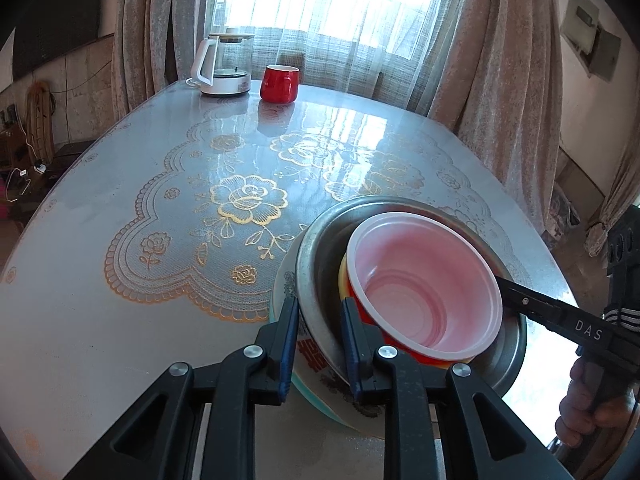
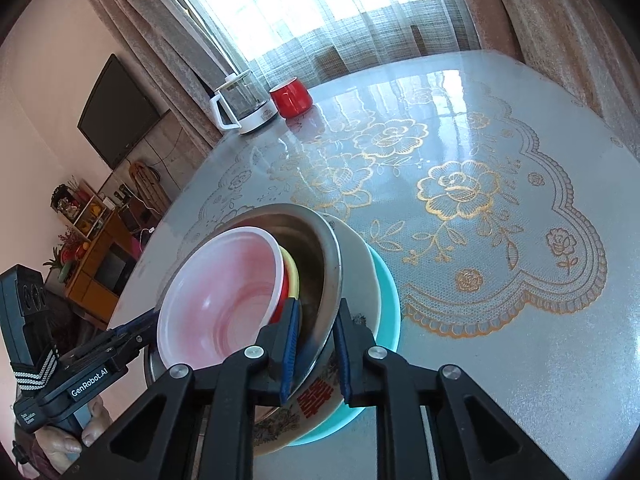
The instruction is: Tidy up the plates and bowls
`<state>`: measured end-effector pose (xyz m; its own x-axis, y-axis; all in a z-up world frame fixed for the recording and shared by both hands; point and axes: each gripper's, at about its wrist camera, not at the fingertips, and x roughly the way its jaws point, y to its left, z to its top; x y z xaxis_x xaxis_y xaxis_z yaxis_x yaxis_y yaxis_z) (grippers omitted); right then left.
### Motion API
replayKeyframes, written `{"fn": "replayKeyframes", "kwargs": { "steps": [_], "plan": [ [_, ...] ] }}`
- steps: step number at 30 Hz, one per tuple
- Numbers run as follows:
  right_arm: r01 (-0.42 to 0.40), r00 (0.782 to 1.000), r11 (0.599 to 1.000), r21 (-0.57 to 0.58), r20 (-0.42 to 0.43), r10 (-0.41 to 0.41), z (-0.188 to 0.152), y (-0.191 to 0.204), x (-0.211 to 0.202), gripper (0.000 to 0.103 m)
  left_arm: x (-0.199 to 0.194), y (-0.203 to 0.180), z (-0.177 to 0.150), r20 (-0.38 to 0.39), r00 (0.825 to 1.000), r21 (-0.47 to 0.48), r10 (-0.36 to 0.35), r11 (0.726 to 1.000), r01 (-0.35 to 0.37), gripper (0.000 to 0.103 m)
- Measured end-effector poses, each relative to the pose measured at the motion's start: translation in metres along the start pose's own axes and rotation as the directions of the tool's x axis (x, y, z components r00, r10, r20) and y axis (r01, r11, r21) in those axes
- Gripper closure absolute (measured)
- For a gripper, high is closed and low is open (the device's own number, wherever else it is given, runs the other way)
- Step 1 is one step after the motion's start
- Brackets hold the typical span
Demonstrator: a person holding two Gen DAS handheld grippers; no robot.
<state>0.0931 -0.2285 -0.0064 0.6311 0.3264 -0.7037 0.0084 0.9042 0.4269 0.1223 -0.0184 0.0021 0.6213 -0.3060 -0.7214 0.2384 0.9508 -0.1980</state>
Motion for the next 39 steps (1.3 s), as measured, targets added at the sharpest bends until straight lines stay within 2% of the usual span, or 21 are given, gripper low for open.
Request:
{"fn": "replayKeyframes", "kwargs": {
  "steps": [5, 9, 13, 19, 39],
  "plan": [
    [-0.03, 1.0, 0.999, 0.031, -0.006, 0.03, 0.0, -0.005, 0.001, 0.085, -0.001, -0.003, -0.001, 0.019, 0.999, 0.023, 0.03, 0.999, -0.03, 0.081],
    [-0.03, 0.999, 0.999, 0.045, -0.011, 0.031, -0.001, -0.008, -0.001, 0.078, -0.005, -0.004, -0.003, 0.028, 0.999, 0.031, 0.035, 0.999, -0.036, 0.081],
    [-0.053, 0.999, 0.996, 0.065, -0.004, 0.054, -0.003, -0.012, -0.006, 0.075, -0.006, -0.004, -0.002, 0.032, 0.999, 0.035, 0.04, 0.999, -0.041, 0.081],
    [0.008, 1.0, 1.0, 0.015, 0.004, -0.008, -0.005, 0.0, -0.009, 0.075, -0.011, -0.006, -0.005, 0.046, 0.997, 0.038, 0.06, 0.997, -0.062, 0.081],
    [0.072, 0.997, 0.997, -0.015, 0.023, -0.071, -0.007, 0.011, -0.006, 0.079, -0.019, -0.013, -0.014, 0.07, 0.995, 0.059, 0.073, 0.995, -0.077, 0.081]
  ]
}}
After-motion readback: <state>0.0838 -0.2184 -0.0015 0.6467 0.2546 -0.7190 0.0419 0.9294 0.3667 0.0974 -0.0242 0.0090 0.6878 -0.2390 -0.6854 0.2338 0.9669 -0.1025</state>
